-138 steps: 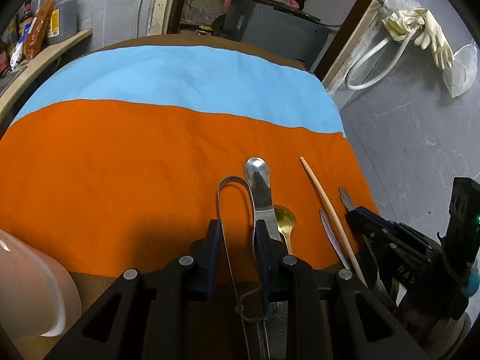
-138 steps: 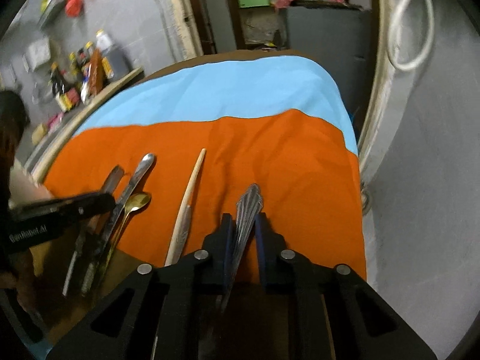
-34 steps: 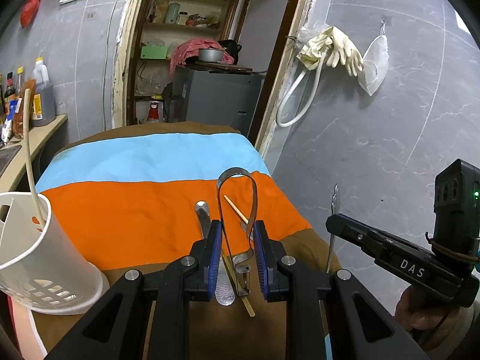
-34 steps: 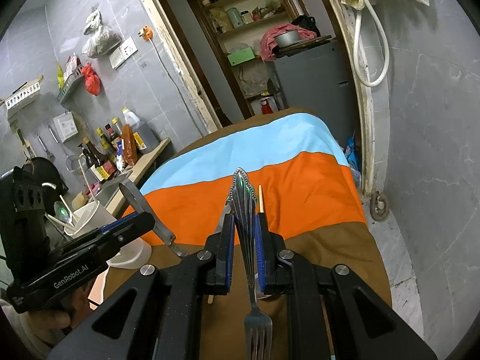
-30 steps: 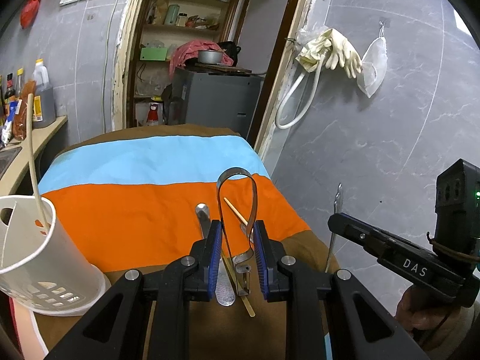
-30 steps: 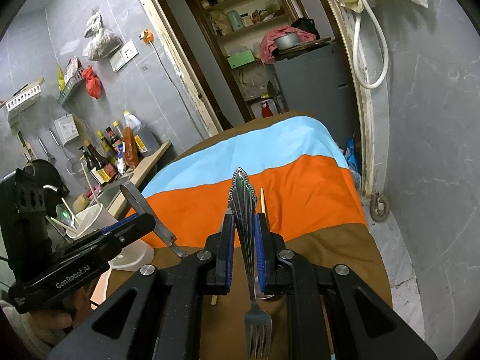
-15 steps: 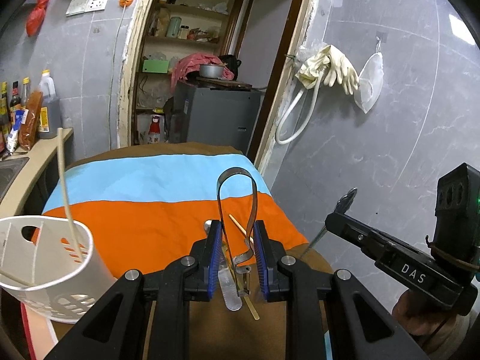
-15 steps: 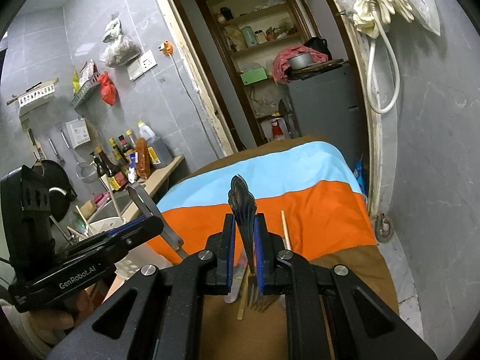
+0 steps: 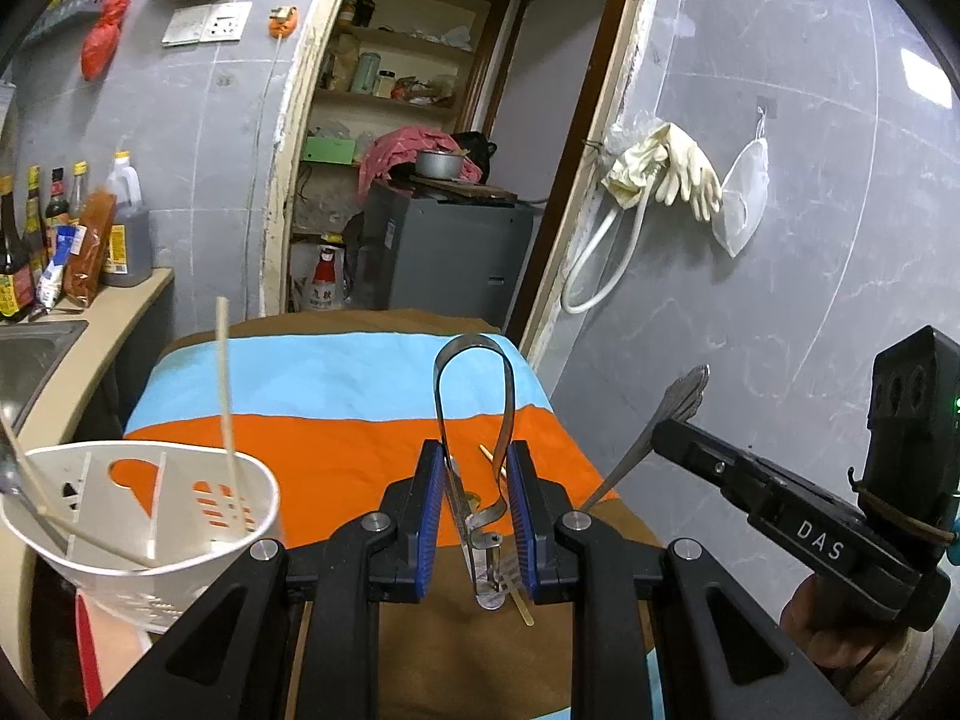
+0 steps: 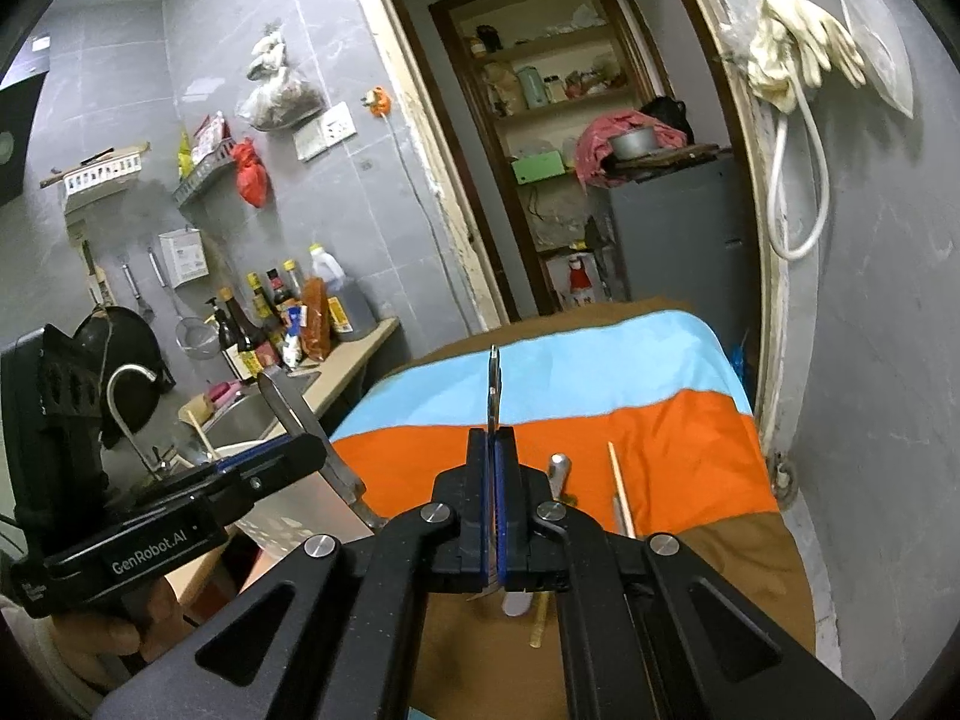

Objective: Organize utensils
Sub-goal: 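Lift the fork and spoon and carry both over the white caddy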

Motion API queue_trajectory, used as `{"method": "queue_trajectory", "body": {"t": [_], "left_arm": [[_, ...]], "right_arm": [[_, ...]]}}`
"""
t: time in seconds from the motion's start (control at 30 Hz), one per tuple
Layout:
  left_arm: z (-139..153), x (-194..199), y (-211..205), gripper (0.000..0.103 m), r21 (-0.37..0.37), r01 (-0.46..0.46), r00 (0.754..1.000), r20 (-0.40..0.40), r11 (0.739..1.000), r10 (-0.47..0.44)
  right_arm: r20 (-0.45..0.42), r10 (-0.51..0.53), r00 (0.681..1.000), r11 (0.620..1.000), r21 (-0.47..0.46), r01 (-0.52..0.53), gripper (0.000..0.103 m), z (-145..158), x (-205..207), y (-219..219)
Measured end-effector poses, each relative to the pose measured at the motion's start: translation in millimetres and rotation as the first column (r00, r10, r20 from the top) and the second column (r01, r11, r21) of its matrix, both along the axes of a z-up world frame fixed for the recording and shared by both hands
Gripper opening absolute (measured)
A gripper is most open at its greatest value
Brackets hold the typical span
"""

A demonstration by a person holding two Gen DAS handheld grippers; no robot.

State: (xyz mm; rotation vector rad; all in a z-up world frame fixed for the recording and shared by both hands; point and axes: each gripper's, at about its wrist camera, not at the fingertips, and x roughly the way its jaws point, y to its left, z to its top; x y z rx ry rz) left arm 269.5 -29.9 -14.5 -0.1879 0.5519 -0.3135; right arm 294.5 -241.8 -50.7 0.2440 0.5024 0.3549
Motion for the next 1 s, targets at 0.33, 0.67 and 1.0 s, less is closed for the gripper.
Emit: {"method": "queue_trajectory", "body": {"t": [0.33,0.67,1.0], "left_arm": [[44,-24,37,0.020,-0.008,-0.058,0.996,0.067,0.998,0.059],[95,-47,117,0.020,-0.085,-0.205,0.970,0.119,0.975,0.214],[96,-54,184,0.020,-0.059,-0.408,0.899,0.150,0.911,0.412]], "right_arm": [[0.111,0.048,0.993,0.999,-0.017,-0.047,0.002,52,-13,37],[0.244,0.133,0.961,0.991,-0.001,-0.137,0.002,99,-19,83],[0.281,0.191,0.941,0.980,-0.002,-0.199,0.002,109,-2,127]]}}
